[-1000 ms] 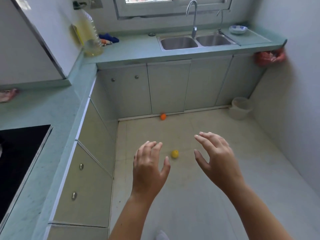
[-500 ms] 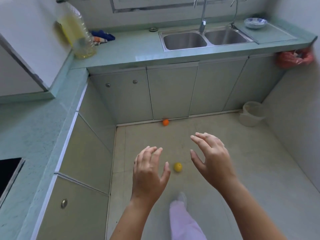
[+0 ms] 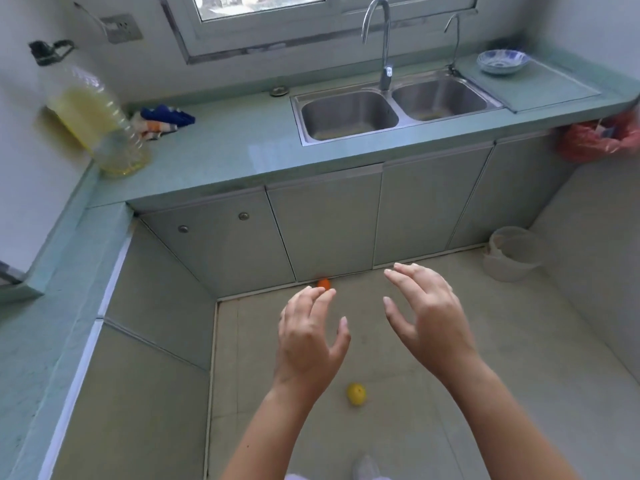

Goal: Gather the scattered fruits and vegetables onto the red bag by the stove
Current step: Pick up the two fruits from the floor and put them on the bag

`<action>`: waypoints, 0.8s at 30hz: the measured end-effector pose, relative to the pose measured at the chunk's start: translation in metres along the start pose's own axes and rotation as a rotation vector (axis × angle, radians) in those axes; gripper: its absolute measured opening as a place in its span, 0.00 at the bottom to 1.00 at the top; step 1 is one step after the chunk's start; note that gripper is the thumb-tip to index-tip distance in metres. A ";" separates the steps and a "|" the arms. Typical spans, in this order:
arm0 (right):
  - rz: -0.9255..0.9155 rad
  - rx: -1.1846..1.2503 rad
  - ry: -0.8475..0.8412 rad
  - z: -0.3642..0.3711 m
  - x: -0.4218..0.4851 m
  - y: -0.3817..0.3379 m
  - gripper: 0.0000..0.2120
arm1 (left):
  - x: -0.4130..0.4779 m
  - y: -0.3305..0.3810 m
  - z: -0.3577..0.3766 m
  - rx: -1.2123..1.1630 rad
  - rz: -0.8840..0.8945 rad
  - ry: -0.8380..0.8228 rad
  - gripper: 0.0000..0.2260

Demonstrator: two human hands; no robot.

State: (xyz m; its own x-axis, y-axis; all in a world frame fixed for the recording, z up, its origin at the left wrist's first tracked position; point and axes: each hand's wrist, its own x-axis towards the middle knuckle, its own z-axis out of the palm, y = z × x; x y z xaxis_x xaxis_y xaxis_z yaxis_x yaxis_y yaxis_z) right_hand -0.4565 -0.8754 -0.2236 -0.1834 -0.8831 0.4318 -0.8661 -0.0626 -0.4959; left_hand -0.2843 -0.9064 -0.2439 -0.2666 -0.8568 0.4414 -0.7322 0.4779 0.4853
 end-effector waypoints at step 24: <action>0.370 -0.209 0.170 0.142 0.232 0.008 0.20 | 0.297 -0.165 0.095 -0.215 0.271 -0.223 0.18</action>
State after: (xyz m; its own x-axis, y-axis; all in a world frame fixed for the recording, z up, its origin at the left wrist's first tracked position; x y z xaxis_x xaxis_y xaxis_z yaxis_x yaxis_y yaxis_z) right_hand -0.4402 -1.1472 -0.2345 -0.5565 -0.7387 0.3803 -0.8000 0.3529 -0.4852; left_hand -0.3023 -1.2583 -0.2643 -0.5786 -0.7040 0.4118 -0.4755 0.7014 0.5311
